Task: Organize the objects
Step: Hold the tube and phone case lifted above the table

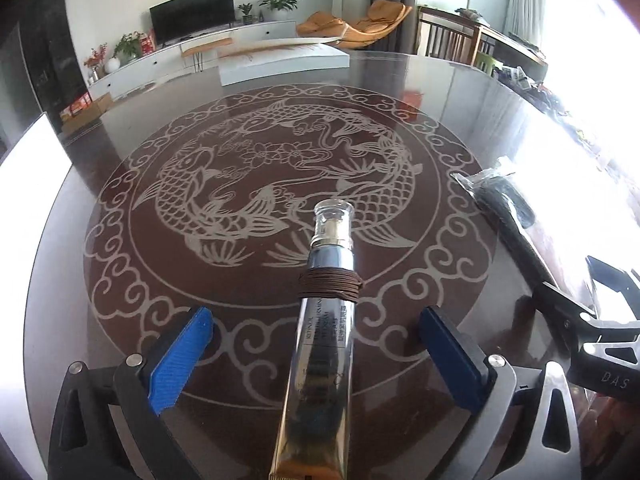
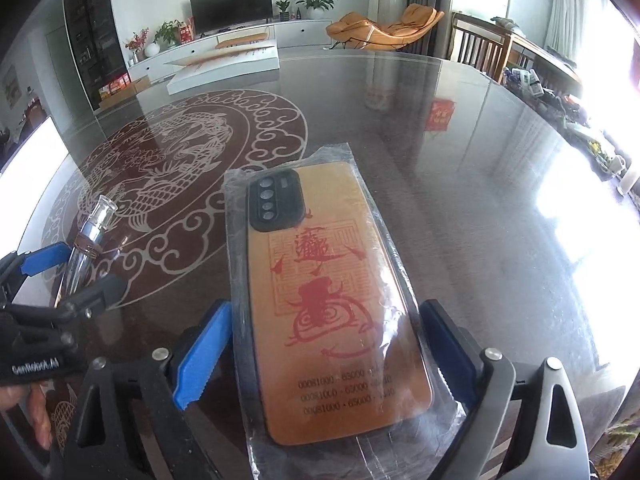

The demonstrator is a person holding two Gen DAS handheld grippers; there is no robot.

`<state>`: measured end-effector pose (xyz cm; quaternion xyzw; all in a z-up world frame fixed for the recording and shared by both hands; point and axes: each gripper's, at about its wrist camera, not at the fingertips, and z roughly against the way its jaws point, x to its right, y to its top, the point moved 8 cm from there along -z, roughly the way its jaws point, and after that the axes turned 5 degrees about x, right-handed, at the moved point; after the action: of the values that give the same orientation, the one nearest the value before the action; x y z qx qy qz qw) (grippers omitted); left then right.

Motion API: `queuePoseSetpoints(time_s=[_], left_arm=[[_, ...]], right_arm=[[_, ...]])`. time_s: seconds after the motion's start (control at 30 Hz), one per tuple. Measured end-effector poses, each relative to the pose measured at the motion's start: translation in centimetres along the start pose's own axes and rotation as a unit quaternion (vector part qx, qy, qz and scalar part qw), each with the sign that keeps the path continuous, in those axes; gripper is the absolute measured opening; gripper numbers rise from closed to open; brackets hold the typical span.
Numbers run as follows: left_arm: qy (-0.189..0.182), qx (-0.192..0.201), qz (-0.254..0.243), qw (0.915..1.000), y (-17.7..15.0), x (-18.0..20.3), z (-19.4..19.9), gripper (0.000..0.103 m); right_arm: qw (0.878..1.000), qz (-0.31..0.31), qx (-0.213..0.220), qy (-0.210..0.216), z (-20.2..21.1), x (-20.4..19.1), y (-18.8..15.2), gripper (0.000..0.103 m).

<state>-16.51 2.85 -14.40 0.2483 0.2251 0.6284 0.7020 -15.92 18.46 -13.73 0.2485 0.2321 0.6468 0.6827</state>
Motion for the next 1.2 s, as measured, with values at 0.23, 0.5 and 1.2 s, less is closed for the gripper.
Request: queuePoseSetpoints(time_s=[0.23, 0.5, 1.2], left_arm=[[-0.01, 0.009, -0.009, 0.9999, 1.7, -0.7, -2.2, 0.103], [-0.011, 0.009, -0.009, 0.9999, 1.8, -0.9, -2.1, 0.103], [-0.011, 0.009, -0.009, 0.9999, 1.8, -0.8, -2.2, 0.103]], right_arm=[[1.0, 0.005, -0.004, 0.001, -0.1, 0.0, 0.0, 0.1], [1.0, 0.006, -0.005, 0.002, -0.1, 0.0, 0.0, 0.101], [1.0, 0.007, -0.007, 0.002, -0.2, -0.1, -0.1, 0.103]])
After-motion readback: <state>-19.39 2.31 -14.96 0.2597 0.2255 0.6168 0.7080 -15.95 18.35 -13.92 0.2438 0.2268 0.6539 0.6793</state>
